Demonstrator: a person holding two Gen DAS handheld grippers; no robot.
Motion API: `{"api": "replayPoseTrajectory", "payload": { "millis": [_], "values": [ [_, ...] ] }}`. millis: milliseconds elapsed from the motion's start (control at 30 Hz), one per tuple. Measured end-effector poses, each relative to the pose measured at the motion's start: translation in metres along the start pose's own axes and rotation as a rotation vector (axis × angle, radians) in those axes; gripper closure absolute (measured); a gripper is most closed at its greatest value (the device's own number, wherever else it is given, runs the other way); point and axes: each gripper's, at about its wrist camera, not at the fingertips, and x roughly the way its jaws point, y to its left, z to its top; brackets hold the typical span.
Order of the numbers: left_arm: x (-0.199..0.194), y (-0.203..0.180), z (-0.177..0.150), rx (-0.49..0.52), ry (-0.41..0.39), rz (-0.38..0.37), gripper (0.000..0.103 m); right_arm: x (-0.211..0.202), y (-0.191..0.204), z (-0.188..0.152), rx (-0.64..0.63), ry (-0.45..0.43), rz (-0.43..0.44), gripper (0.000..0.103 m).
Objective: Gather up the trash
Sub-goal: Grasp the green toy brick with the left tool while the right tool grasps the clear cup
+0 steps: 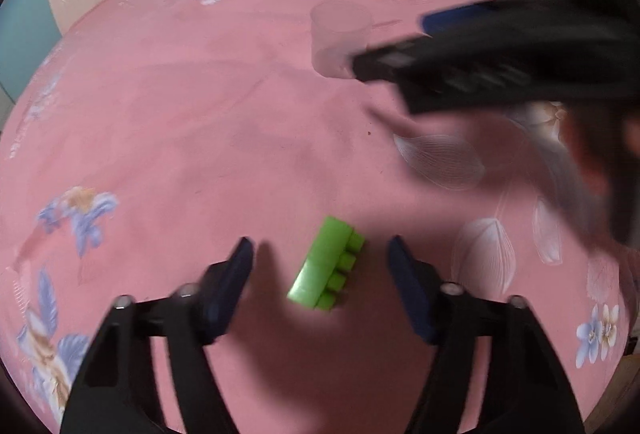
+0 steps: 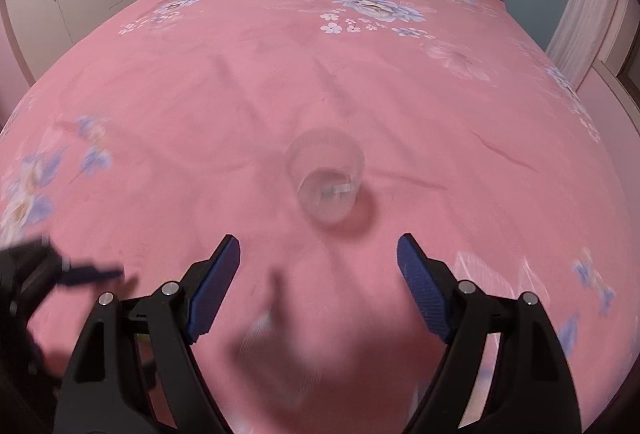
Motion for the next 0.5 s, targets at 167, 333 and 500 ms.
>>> {"api": "replayPoseTrajectory", "payload": {
  "millis": [167, 333, 500],
  "values": [
    [0.008, 0.0, 0.004, 0.005, -0.011, -0.045, 0.065, 0.038, -0.009, 0.019, 0.061, -0.014, 0.05, 0.025],
    [0.007, -0.002, 0.004, 0.016, -0.013, -0.058, 0.079, 0.058, -0.009, 0.023, 0.059, 0.017, 0.073, 0.055],
    [-0.001, -0.003, 0.0, 0.005, -0.01, -0.056, 0.08, 0.047, -0.006, 0.021, 0.048, -0.003, 0.073, 0.055]
  ]
}}
